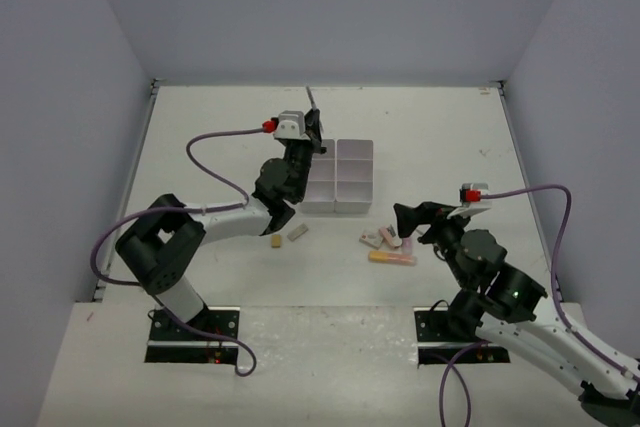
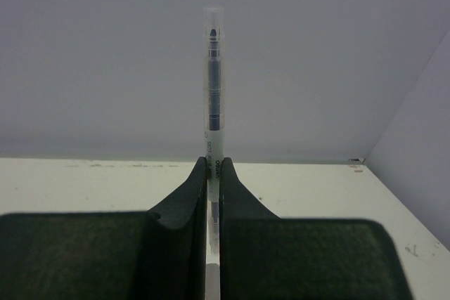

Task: Sort the stationery into containers
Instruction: Place the pen in the storage box.

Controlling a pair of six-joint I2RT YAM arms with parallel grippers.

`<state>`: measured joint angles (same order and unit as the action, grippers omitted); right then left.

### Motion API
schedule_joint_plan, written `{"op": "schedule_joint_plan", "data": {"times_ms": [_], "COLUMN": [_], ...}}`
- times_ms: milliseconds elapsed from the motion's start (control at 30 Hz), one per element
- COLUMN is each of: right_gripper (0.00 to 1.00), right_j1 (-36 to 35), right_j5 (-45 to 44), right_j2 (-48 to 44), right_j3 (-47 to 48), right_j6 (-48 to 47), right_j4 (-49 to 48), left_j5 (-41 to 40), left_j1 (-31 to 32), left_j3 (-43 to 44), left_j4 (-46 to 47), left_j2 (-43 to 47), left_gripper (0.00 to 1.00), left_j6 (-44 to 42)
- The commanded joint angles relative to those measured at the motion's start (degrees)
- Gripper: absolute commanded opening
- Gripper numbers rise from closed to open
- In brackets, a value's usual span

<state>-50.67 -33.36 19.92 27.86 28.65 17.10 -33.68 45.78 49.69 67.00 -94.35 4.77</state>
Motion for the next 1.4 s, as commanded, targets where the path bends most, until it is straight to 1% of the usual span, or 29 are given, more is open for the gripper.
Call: {"op": "schedule_joint_plan", "data": {"times_ms": [0,233,333,600,1133,1300,1367], "right_gripper": [0.99,0.99,0.99,0.99,0.99,0.99,0.99], "right_j1": [0.1,0.1,0.1,0.1,0.1,0.1,0.1], "right_j5": [-0.7,-0.5,0.0,0.2,3.7,3.6,3.6], "right_j2": [-2.0,-1.4,-0.4,-0.9,-1.2,-2.1,-2.7], "right_j3": [-0.1,-0.2,0.0,-0.2,-0.8,-1.0,-1.1], "right_j6": [0.7,0.6,0.5,0.5,-1.1,-1.1,-1.0], "right_j4": [-2.0,-2.2,-2.4,-2.6,-4.4,-4.4,-4.4], "left_j5": [-1.7,-2.9,-5.3,-6.5,-10.0,-10.6,-10.5], "left_j1": [-0.4,-0.8,-1.0,-1.6,-1.9,-1.9,-1.9], "left_j3": [-3.0,-6.7,-7.4,-8.8,-5.4,-4.4,-4.5], "left_j4": [9.5,10.7,10.0,8.8,6.4,4.5,3.7], "left_j2": [-1.5,-3.4,-4.7,-5.6,-9.4,-9.8,-9.8], "left_gripper": [0.0,0.0,0.0,0.0,0.0,0.0,0.02], "left_j6": [-2.0,0.8,2.3,7.6,10.8,13.0,14.2]}}
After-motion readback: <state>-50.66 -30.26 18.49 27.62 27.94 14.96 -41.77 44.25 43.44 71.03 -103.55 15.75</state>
